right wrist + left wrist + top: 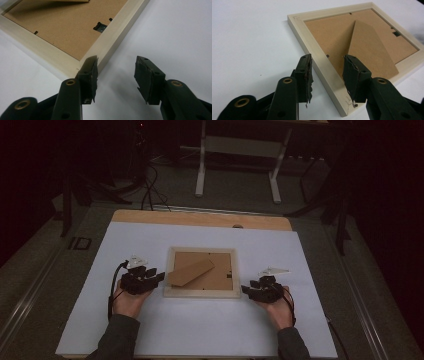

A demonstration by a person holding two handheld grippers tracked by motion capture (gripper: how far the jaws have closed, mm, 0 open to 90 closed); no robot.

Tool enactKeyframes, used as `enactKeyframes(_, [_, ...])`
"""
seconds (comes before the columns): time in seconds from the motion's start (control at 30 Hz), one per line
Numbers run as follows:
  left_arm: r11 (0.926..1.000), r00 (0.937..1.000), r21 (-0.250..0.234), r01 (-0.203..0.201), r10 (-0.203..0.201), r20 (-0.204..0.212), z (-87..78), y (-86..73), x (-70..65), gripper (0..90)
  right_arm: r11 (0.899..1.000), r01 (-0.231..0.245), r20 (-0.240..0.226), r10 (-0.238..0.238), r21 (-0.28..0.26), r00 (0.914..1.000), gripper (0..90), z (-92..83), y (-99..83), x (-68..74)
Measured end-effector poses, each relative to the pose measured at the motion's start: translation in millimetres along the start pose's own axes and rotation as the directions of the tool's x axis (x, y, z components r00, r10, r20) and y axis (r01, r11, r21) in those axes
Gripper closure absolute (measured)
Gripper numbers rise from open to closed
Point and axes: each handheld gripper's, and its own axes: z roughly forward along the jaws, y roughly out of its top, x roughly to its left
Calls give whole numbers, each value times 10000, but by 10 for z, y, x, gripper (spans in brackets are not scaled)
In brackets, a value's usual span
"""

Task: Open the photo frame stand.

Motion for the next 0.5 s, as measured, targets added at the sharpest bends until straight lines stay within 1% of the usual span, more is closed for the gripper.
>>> enactKeyframes(0.1, [9999, 9997, -22, 151, -151, 179, -3, 63, 6, 607, 9999, 49, -137, -48, 130, 9999, 506, 9, -7, 0])
enactKeyframes(0.17, [10000, 9998, -3, 16, -16, 187, -4, 112, -12, 607, 9999, 45, -144, -43, 143, 9999, 503, 5, -1, 4])
enactKeyframes(0.23, [9998, 9992, 46, -189, 187, 348, -9, 172, -33, 606, 9999, 88, -145, -87, 92, 9999, 502, -5, 10, 8])
enactKeyframes(0.3, [9993, 9988, -7, -361, 361, 344, -26, 217, -58, 605, 9999, 86, -169, -85, 76, 9998, 501, -16, 19, 14])
enactKeyframes(0.37, [9989, 9982, -108, -450, 454, 397, -45, 266, -81, 607, 9999, 117, -220, -116, 72, 9997, 500, -24, 28, 23])
enactKeyframes(0.5, [9975, 9961, -85, -708, 712, 525, -55, 369, -121, 607, 9998, 167, -199, -166, 54, 9997, 499, -25, 36, 34])
